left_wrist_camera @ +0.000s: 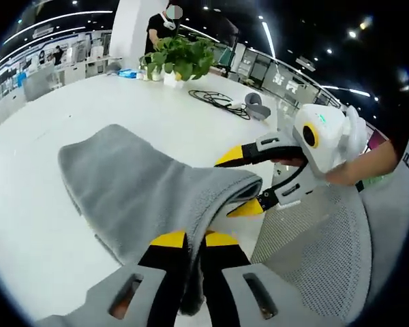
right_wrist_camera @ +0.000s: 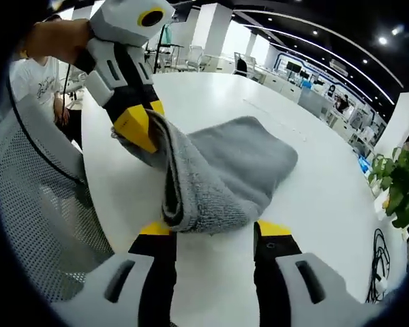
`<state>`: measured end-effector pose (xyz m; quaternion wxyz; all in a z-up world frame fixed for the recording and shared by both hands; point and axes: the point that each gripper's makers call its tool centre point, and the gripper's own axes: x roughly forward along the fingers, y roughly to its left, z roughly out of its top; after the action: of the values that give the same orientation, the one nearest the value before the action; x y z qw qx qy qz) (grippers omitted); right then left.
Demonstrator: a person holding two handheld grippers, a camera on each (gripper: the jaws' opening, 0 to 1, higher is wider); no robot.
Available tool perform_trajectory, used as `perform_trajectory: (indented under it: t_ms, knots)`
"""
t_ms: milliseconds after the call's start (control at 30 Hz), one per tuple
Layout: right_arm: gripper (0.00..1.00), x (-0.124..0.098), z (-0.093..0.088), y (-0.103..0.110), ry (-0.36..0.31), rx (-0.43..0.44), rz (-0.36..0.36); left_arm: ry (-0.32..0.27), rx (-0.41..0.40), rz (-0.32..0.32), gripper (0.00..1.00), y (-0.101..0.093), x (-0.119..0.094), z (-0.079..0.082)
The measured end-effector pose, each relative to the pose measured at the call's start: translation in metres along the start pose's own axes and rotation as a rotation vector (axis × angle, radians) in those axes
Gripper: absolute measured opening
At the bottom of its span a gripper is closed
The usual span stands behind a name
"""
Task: Fold the towel on the table until its edges align and the towel forms a compact rectangular stack.
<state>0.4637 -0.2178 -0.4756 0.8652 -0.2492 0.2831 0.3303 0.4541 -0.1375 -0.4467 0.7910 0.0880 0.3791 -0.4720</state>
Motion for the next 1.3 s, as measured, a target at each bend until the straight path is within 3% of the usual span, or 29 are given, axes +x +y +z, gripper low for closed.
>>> perform_trajectory:
  t_ms: [33, 100, 233, 300, 367, 433, 500, 533, 600, 667, 767, 933, 1033, 1067, 1133, 1200, 1300]
  knots:
    - [0.40, -0.002, 0.013, 0.000, -0.061, 0.000, 0.006, 0.001, 0.001, 0.001, 0.07, 0.000, 0.000, 0.000]
    - [0.34, -0.008, 0.024, 0.000, -0.090, -0.036, 0.013, 0.002, 0.000, 0.000, 0.07, 0.000, 0.000, 0.000]
    - [0.31, -0.011, 0.026, 0.003, -0.075, -0.057, 0.036, 0.002, -0.002, -0.005, 0.07, -0.001, 0.001, -0.001]
    - [0.24, -0.015, 0.033, 0.003, -0.099, -0.065, 0.040, 0.003, -0.004, -0.008, 0.07, -0.002, 0.002, -0.003]
    - [0.09, -0.015, 0.038, 0.007, -0.118, -0.066, 0.076, 0.002, -0.006, -0.009, 0.07, 0.000, 0.003, -0.005]
    - [0.08, -0.015, 0.038, 0.007, -0.102, 0.017, 0.081, 0.002, 0.014, -0.005, 0.08, 0.001, 0.003, -0.007]
    - [0.07, -0.011, 0.041, 0.008, -0.122, 0.136, 0.124, 0.002, 0.074, 0.006, 0.10, 0.000, 0.001, -0.007]
    - [0.07, -0.012, 0.044, 0.003, -0.127, 0.183, 0.112, -0.002, 0.106, 0.020, 0.14, 0.002, 0.001, -0.008]
    - [0.07, -0.009, 0.043, -0.002, -0.117, 0.189, 0.109, -0.012, 0.122, 0.041, 0.22, 0.007, 0.000, -0.011]
    - [0.07, -0.009, 0.045, -0.003, -0.115, 0.200, 0.108, -0.022, 0.147, 0.082, 0.22, 0.009, -0.004, -0.010]
    - [0.07, -0.006, 0.046, -0.004, -0.113, 0.248, 0.113, -0.045, 0.151, 0.088, 0.23, 0.010, -0.006, -0.013]
    - [0.07, -0.007, 0.049, -0.009, -0.129, 0.423, 0.119, -0.011, 0.253, 0.105, 0.30, 0.006, -0.009, -0.025]
    - [0.07, -0.007, 0.048, -0.014, -0.128, 0.460, 0.110, -0.018, 0.291, 0.135, 0.34, -0.002, -0.015, -0.026]
    - [0.07, -0.007, 0.049, -0.015, -0.127, 0.466, 0.111, -0.019, 0.299, 0.153, 0.35, 0.000, -0.017, -0.029]
    - [0.07, -0.008, 0.050, -0.017, -0.129, 0.481, 0.103, 0.017, 0.393, 0.248, 0.35, 0.014, -0.022, -0.037]
    - [0.07, -0.009, 0.051, -0.017, -0.131, 0.504, 0.107, 0.051, 0.377, 0.291, 0.34, 0.025, -0.022, -0.048]
    - [0.07, -0.009, 0.049, -0.017, -0.127, 0.510, 0.106, 0.005, 0.298, 0.260, 0.32, 0.025, -0.020, -0.048]
